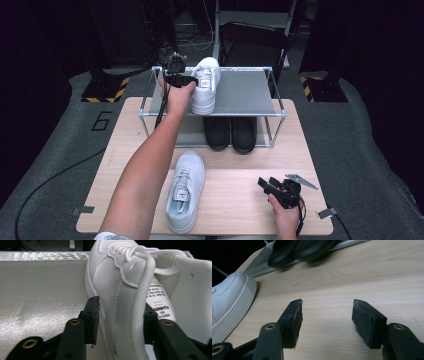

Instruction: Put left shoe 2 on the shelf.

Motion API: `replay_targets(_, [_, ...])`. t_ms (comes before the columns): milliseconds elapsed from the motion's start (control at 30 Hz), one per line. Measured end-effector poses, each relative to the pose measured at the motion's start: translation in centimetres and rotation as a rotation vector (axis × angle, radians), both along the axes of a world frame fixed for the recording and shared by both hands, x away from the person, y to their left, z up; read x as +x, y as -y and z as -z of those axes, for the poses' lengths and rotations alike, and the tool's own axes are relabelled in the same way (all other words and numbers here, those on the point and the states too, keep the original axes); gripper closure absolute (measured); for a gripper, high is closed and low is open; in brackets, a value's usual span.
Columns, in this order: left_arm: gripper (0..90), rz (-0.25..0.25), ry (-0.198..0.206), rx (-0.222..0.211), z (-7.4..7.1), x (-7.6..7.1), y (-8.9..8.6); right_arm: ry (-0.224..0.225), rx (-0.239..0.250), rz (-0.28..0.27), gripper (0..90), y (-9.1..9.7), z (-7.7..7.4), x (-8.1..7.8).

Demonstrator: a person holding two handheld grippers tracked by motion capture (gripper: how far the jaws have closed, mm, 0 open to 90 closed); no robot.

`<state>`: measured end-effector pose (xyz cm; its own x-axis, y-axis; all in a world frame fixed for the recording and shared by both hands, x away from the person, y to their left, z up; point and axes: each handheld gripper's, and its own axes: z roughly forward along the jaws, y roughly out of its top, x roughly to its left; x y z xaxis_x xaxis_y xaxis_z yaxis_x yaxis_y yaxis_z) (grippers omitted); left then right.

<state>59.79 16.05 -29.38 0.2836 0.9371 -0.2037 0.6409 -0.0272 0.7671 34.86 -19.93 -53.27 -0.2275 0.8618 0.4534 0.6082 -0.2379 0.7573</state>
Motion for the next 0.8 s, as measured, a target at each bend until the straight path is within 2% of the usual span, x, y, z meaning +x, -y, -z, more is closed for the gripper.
replay_targets(133, [49.5,0.007,0.038,-0.041,-0.5,-0.2,-0.2,-0.004,0.003,0.003,41.1,0.0,0.0,0.0])
replay_targets(200, [46.2,0.031,0.033,-0.04,-0.8,-0.4,-0.3,-0.002,0.004,0.003,41.1,0.1,0.0,0.0])
replay_targets(233, [45.7,0.02,0.041,-0.049,-0.9,-0.5,-0.2,0.003,0.008,0.006,41.1,0.1,0.0,0.0])
replay_targets(333, [45.2,0.045,0.061,-0.027,-1.5,-1.0,-0.5,-0.003,-0.001,0.004,41.1,0.1,0.0,0.0])
replay_targets(467, [45.9,0.061,0.077,-0.04,-2.4,-1.8,-1.0,0.004,-0.003,-0.001,41.1,0.0,0.0,0.0])
replay_targets(633, [46.0,0.105,0.101,-0.037,-3.6,-3.6,-1.9,0.007,-0.012,0.0,41.0,0.0,0.0,0.0])
replay_targets(800, [46.8,0.149,0.122,-0.02,-4.4,-5.2,-2.5,-0.013,-0.013,0.007,40.1,0.0,0.0,0.0])
